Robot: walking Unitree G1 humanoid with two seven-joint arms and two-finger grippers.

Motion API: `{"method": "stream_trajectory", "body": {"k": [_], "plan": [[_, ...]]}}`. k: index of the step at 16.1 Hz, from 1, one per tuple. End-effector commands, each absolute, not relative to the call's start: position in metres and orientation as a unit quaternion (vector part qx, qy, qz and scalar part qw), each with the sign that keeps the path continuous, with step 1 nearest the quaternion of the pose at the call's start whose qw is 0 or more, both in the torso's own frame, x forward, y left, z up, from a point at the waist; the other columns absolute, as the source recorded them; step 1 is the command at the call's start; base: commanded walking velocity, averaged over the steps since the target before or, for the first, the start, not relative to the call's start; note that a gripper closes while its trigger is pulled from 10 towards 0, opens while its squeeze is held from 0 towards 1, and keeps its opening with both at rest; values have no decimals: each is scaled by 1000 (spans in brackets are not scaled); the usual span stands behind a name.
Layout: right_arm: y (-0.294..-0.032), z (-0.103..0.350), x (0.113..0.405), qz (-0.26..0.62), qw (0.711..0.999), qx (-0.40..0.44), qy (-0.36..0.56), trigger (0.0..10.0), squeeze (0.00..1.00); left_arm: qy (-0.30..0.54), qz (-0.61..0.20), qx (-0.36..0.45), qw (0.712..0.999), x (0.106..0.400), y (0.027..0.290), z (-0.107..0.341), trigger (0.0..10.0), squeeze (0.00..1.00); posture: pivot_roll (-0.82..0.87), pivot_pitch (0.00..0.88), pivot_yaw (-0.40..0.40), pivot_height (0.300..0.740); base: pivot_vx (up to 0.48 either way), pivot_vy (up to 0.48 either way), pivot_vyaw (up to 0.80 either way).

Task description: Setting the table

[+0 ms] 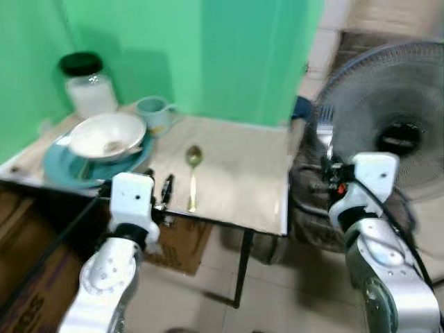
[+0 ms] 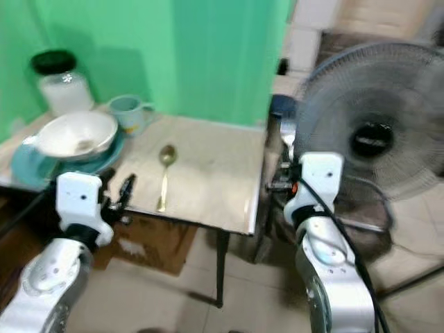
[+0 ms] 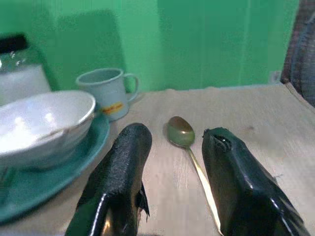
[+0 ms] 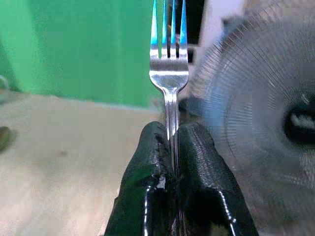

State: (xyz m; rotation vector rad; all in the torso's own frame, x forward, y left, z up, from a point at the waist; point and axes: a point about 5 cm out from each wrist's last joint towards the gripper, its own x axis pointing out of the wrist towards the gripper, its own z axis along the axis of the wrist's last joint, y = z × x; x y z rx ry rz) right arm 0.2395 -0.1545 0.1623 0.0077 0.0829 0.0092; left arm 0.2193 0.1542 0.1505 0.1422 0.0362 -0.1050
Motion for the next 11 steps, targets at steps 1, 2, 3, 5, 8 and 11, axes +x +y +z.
{"method": "stream_trajectory", "body": {"k": [1, 2, 3, 5, 8, 11], "plan": [[-157, 162, 237, 4, 999, 10, 47, 10000, 0, 14, -54, 64, 996, 220, 152, 153, 10000, 0, 46, 0, -25, 740, 0, 0, -800], [-158, 159, 237, 4, 999, 6, 51, 10000, 0, 13, -60, 65, 996, 219, 151, 154, 10000, 0, 47, 0, -26, 740, 0, 0, -800], [-160, 157, 237, -1, 998, 3, 59, 10000, 0, 9, -66, 74, 995, 219, 150, 155, 10000, 0, 49, 0, -27, 740, 0, 0, -800], [-165, 152, 238, -27, 997, -1, 74, 10000, 0, 9, -75, 80, 994, 224, 150, 153, 10000, 0, 38, 0, -5, 740, 0, 0, -800], [-171, 149, 232, -50, 994, 0, 100, 10000, 0, 0, -72, 89, 993, 228, 150, 157, 10000, 0, 25, 0, 5, 740, 0, 0, -800], [-168, 151, 238, -50, 994, -13, 96, 10000, 0, -6, -79, 69, 995, 230, 150, 156, 10000, 0, 5, 0, 21, 740, 0, 0, -800]]}}
